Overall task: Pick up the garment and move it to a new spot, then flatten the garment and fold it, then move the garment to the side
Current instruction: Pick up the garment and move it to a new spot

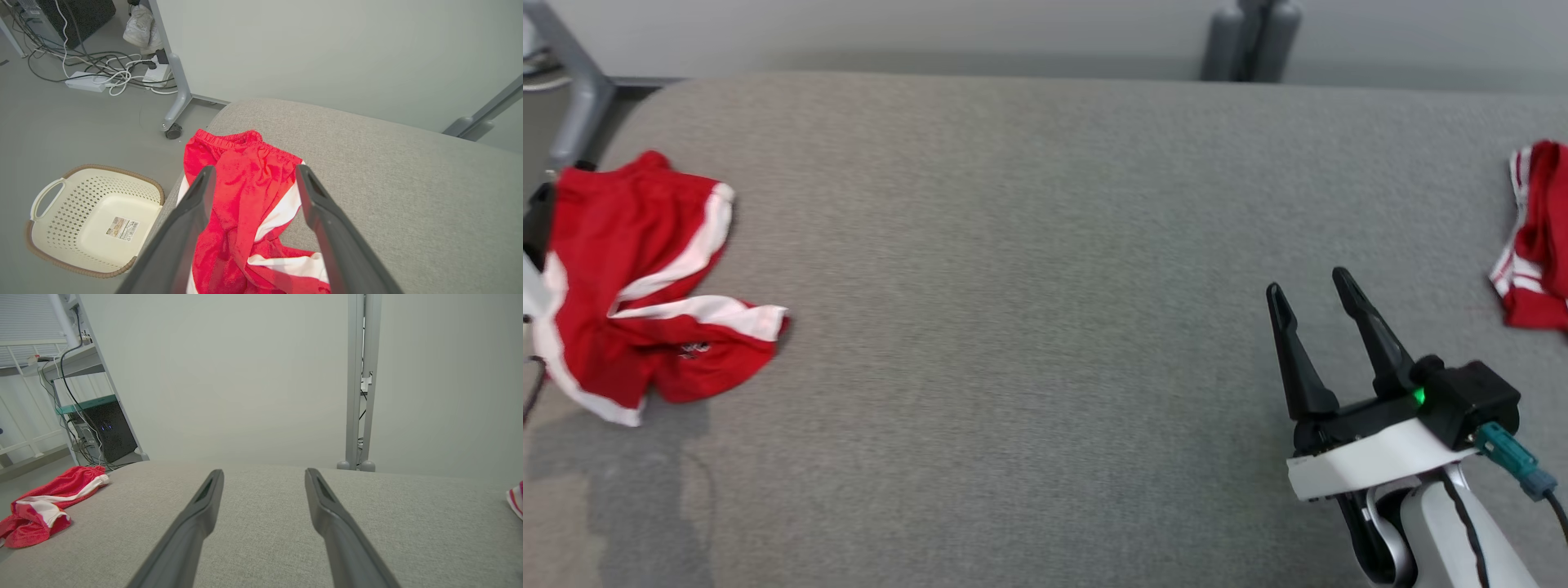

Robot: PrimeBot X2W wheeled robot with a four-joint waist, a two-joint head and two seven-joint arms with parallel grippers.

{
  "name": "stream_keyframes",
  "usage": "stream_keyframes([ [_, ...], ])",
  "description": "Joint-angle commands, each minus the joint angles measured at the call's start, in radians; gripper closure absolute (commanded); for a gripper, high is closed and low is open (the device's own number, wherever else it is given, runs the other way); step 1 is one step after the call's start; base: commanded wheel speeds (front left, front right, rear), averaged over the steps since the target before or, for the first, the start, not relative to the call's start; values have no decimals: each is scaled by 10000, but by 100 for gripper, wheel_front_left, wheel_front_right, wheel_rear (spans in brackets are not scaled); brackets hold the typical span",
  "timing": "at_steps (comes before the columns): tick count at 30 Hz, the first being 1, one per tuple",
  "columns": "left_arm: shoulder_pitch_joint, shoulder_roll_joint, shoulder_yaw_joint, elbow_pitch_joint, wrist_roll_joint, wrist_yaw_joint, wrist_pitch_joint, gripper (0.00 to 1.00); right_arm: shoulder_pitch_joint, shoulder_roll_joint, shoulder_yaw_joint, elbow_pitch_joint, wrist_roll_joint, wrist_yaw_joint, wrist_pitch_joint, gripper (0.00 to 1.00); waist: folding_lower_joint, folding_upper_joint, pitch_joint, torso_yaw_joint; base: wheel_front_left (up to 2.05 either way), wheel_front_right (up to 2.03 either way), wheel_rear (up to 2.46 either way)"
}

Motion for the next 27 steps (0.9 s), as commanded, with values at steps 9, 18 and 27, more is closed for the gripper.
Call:
stream_keyframes([
  [9, -827, 1156, -476, 2491, -843, -26, 1578, 0, -516, 38, -77, -388, -170, 1, 2, 0, 0, 0, 1656, -1792, 0, 0, 0],
  [18, -770, 1095, -836, 4189, -1111, -29, 2964, 0, -555, 134, -140, -455, -187, 1, 2, 0, 0, 0, 1883, -2056, 0, 0, 0],
  [27, -1016, 1303, -1330, 3542, -1255, -29, 2278, 100, -624, 180, -121, -237, -224, 1, 2, 0, 0, 0, 1462, -1862, 0, 0, 0],
])
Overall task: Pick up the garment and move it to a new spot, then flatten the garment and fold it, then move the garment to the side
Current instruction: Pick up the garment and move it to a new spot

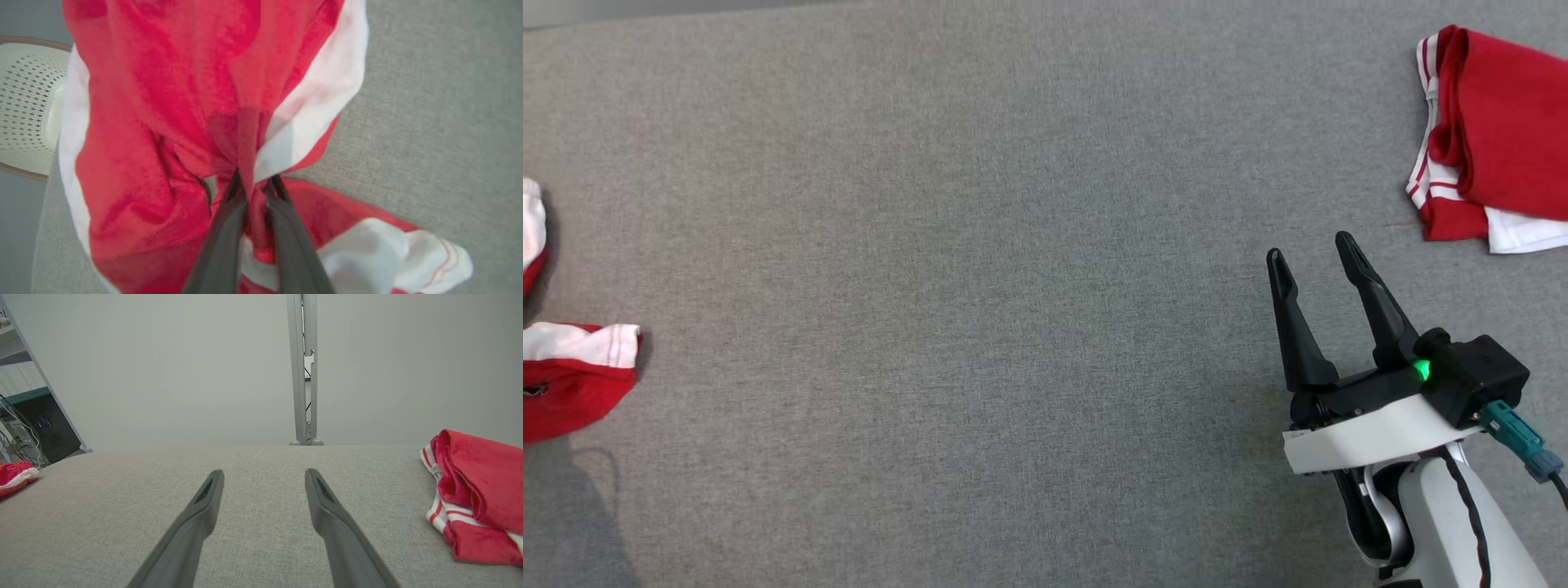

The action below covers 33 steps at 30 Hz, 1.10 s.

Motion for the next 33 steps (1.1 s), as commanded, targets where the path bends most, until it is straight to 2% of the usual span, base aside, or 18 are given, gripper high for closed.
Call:
stream_keyframes([
  [1, -39, 65, -91, -158, -53, -11, -169, 100, -10, -21, -11, 44, -21, 1, 2, 0, 0, 0, -255, 42, 0, 0, 0],
  [8, 310, 225, -1276, -1523, -252, -12, -812, 100, 393, 19, 27, 259, 250, 1, 2, 0, 0, 0, -1510, 39, 0, 0, 0],
  [14, 576, 477, -2895, -3556, -703, -12, -675, 100, 740, 48, 65, 478, 469, 1, 2, 0, 0, 0, -2454, -150, 0, 0, 0],
  [21, 268, 549, -4759, -6398, -1226, -12, -274, 100, 960, 56, -12, 511, 554, 1, 2, 0, 0, 0, -2989, -713, 0, 0, 0],
  [24, 121, 568, -5230, -7059, -1264, -5, -317, 100, 1005, 55, -58, 486, 556, 1, 2, 0, 0, 0, -3038, -924, 0, 0, 0],
  [28, -224, 262, -6150, -8125, -1149, -5, -556, 100, 942, 59, -170, 400, 581, 1, 2, 0, 0, 0, -2983, -1396, 0, 0, 0],
  [33, -402, -199, -7457, -8735, -792, -5, -1003, 100, 932, 72, -343, 275, 549, 1, 2, 0, 0, 0, -2754, -1912, 0, 0, 0],
])
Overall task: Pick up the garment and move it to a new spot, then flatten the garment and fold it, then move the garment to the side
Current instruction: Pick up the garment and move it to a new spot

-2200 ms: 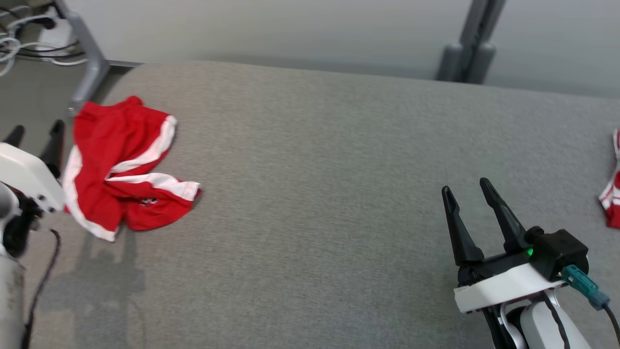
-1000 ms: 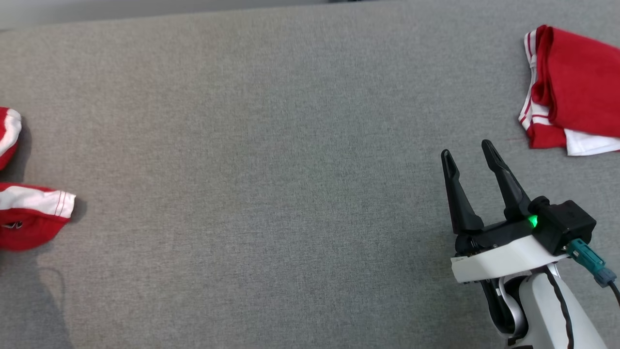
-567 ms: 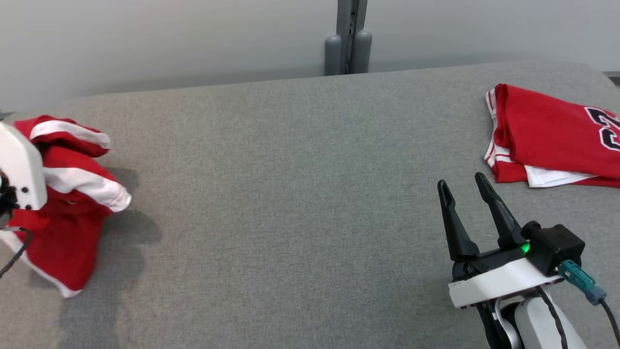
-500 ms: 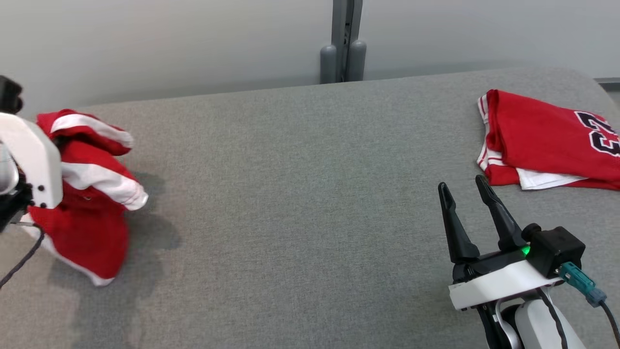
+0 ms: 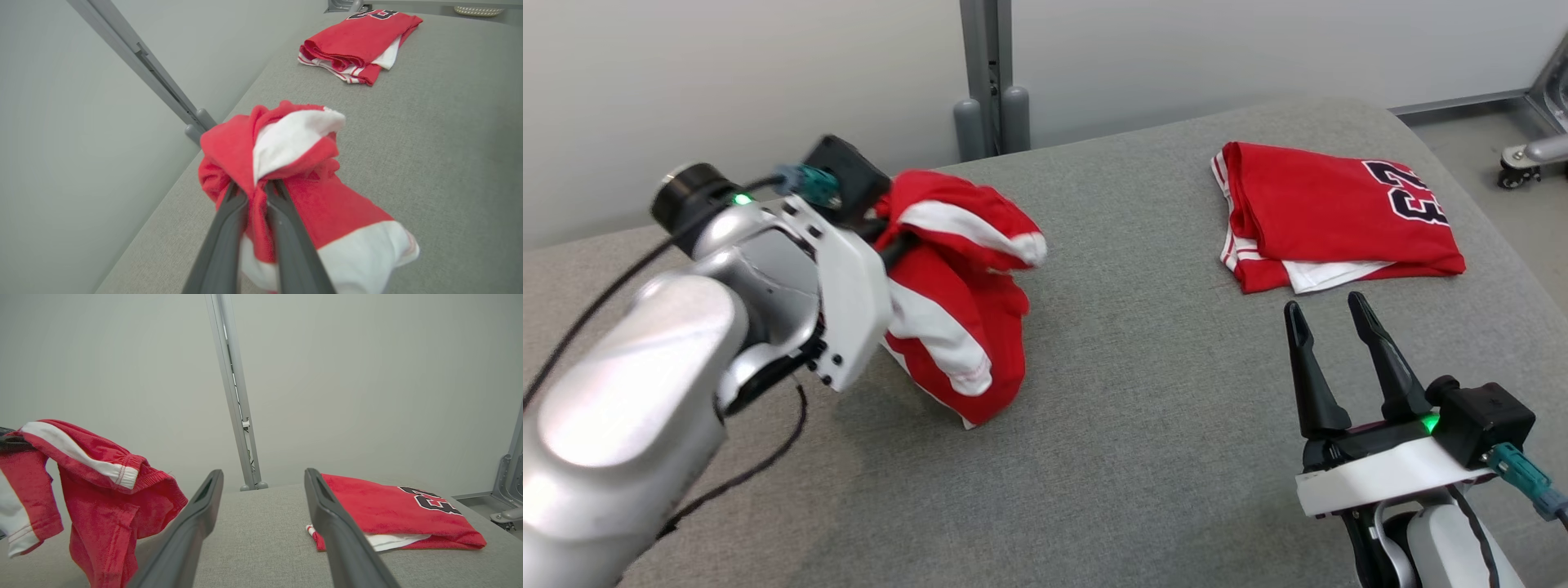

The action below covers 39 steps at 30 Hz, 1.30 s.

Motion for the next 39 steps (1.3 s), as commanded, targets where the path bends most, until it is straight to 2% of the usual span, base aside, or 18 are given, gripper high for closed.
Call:
stream_keyframes([
  [1, -12, -157, -331, -34, 105, 5, -178, 100, 18, -28, -26, -69, 4, 1, 2, 0, 0, -1, 199, -287, 0, 0, 0],
  [5, 409, -811, -1181, 244, 465, 5, -711, 100, 43, -25, -92, -100, -8, 1, 2, 0, 0, -1, 393, -512, 0, 0, 0],
  [10, 846, -1838, -2258, 1343, 1058, 5, -1462, 100, 21, -23, -104, -77, -86, 1, 2, 0, 0, -1, 525, -607, 0, 0, 0],
  [15, 1062, -2915, -2637, 2765, 943, 5, -2488, 100, -46, -53, -51, 19, -171, 1, 2, 0, 0, -1, 597, -504, 0, 0, 0],
  [16, 1060, -3086, -2715, 3046, 952, 5, -2679, 54, -46, -85, -31, 54, -188, 1, 2, 0, 0, -1, 591, -464, 0, 0, 0],
  [17, 1046, -3227, -2797, 3302, 945, 5, -2803, 0, -44, -123, -8, 92, -185, 1, 2, 0, 0, -1, 578, -422, 0, 0, 0],
  [20, 852, -3514, -2940, 3761, 765, 5, -3204, 0, -10, -213, -53, 174, -228, 1, 2, 0, 0, -1, 514, -215, 0, 0, 0],
  [24, 625, -3536, -2852, 3898, 597, 5, -3806, 0, 111, -311, -110, 205, -279, 1, 2, 0, 0, -1, 309, 143, 0, 0, 0],
  [27, 488, -3326, -2587, 3666, 443, 29, -4196, 0, 152, -412, -196, 187, -304, 1, 2, 0, 0, -1, 66, 405, 0, 0, 0],
  [30, 548, -2886, -2265, 3223, 308, 195, -4456, 0, 244, -506, -244, 138, -257, 1, 2, 0, 0, -1, -178, 631, 0, 0, 0],
  [34, 944, -2081, -1643, 2368, 129, 848, -4874, 0, 386, -636, -361, 51, -174, 1, 2, 0, 0, -1, -468, 874, 0, 0, 0],
  [35, 944, -2081, -1643, 2368, 129, 848, -4874, 0, 386, -636, -361, 51, -174, 1, 2, 0, 0, -1, -468, 874, 0, 0, 0],
  [39, 1698, -1164, -838, 1418, -283, 1713, -5343, 0, 608, -671, -399, -31, -52, 1, 2, 0, 0, -1, -662, 1071, 0, 0, 0],
])
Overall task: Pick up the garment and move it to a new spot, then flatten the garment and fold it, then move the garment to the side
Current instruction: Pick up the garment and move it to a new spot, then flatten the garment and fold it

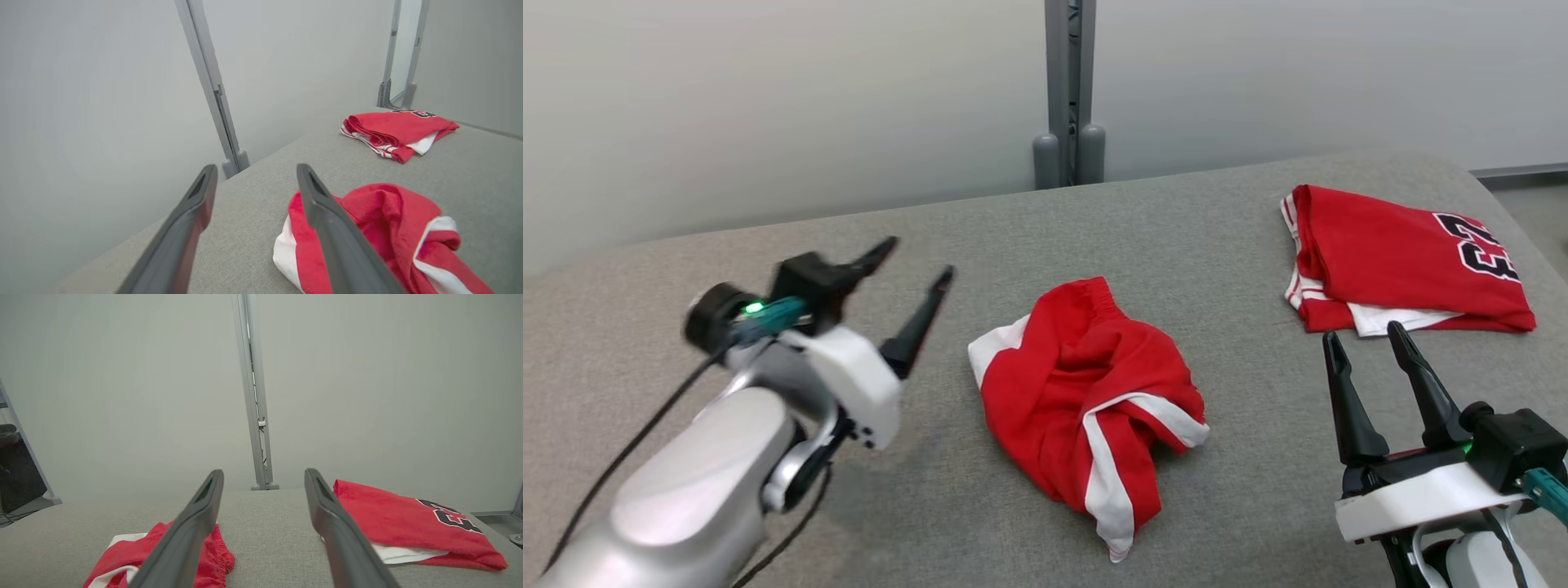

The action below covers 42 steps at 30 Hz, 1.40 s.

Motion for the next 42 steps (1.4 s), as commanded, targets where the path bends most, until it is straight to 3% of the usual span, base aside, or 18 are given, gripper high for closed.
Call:
stream_keyframes([
  [1, 242, 213, 260, -222, -154, 266, -195, 0, 86, -72, -27, -63, 71, 1, 2, 0, 0, -1, -78, 118, 0, 0, 0],
  [6, 1798, 1061, 1401, -1348, -673, 1535, -1424, 0, 279, 18, -141, -193, 143, 1, 2, 0, 0, -1, -36, 256, 0, 0, 0],
  [9, 2893, 1261, 2084, -1825, -956, 2216, -1980, 0, 422, 87, -236, -235, 188, 1, 2, 0, 0, -1, 28, 291, 0, 0, 0],
  [12, 4019, 1051, 2713, -2235, -1084, 2681, -2197, 0, 552, 154, -347, -277, 214, 1, 2, 0, 0, -1, 75, 305, 0, 0, 0],
  [16, 5298, 403, 3812, -2900, -485, 2965, -2244, 0, 722, 231, -496, -315, 215, 1, 2, 0, 0, -1, 82, 332, 0, 0, 0],
  [18, 6110, -213, 4487, -3247, 109, 2832, -2245, 0, 870, 286, -615, -358, 242, 1, 2, 0, 0, -1, 41, 392, 0, 0, 0],
  [23, 6700, -944, 5217, -3395, 900, 2333, -2248, 0, 913, 315, -651, -352, 141, 1, 2, 0, 0, -1, 5, 441, 0, 0, 0],
  [30, 6955, -1507, 5958, -3223, 1591, 1720, -2248, 0, 792, 265, -663, -419, 94, 1, 2, 0, 0, -1, -34, 400, 0, 0, 0],
  [42, 7124, -2117, 6515, -2854, 2217, 1096, -2249, 0, 771, 251, -601, -468, 5, 1, 2, 0, 0, -1, -88, 341, 0, 0, 0],
])
